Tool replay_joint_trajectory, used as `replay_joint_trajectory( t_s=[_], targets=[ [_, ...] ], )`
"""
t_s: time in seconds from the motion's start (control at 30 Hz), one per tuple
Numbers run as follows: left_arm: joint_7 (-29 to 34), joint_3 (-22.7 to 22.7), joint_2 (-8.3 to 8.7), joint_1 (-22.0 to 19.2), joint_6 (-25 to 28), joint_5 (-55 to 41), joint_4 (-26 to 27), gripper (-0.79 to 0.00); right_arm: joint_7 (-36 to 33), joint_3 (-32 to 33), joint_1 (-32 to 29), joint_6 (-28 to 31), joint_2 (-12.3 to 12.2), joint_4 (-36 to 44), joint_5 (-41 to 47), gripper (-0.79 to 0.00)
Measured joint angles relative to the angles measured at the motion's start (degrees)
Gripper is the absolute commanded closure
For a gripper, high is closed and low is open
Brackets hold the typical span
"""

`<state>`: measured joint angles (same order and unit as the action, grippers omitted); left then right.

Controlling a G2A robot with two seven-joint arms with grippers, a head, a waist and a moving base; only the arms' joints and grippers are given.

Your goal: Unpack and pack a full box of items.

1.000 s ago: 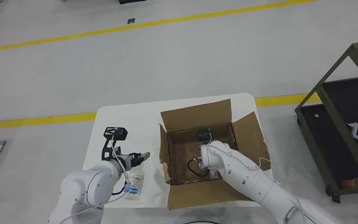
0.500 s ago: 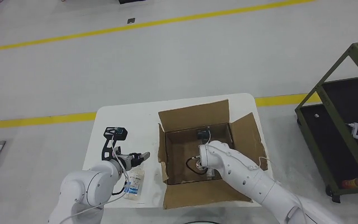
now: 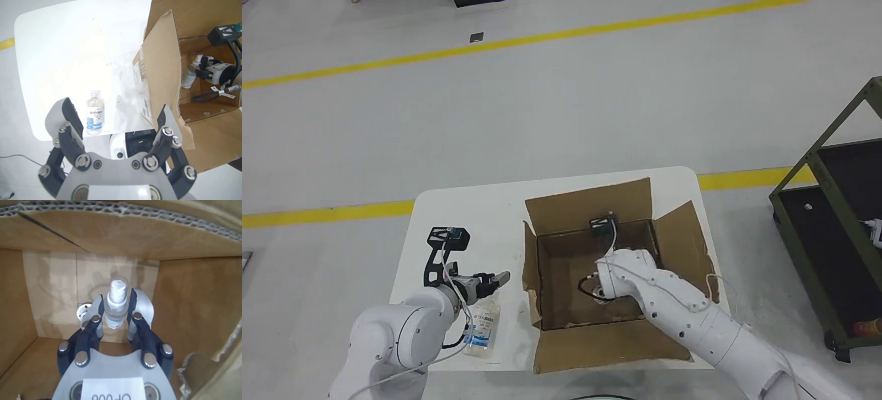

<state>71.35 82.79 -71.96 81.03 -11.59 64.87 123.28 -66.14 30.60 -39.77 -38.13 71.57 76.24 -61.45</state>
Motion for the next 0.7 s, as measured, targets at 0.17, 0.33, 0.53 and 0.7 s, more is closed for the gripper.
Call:
replay_joint_trajectory(
  t_s=[0.17,0.33,0.53,0.7],
  targets=[
    [0.0,0.0,0.0,0.0,0.0,0.0,0.0,-0.785,-2.9,0.8,-0.7,2.9,0.9,0.4,-3.8,-0.354],
    [0.0,0.0,0.0,0.0,0.0,0.0,0.0,-0.785,-4.2,1.5,-1.8,4.2,1.9,0.7,-7.1,-0.643],
    [0.0,0.0,0.0,0.0,0.0,0.0,0.0,-0.785,-6.5,2.6,-3.3,6.5,2.9,1.6,-12.0,-0.385],
    [0.0,0.0,0.0,0.0,0.0,0.0,0.0,-0.785,-8.4,4.7,-4.9,8.4,3.7,1.5,-14.3,-0.456]
  ],
)
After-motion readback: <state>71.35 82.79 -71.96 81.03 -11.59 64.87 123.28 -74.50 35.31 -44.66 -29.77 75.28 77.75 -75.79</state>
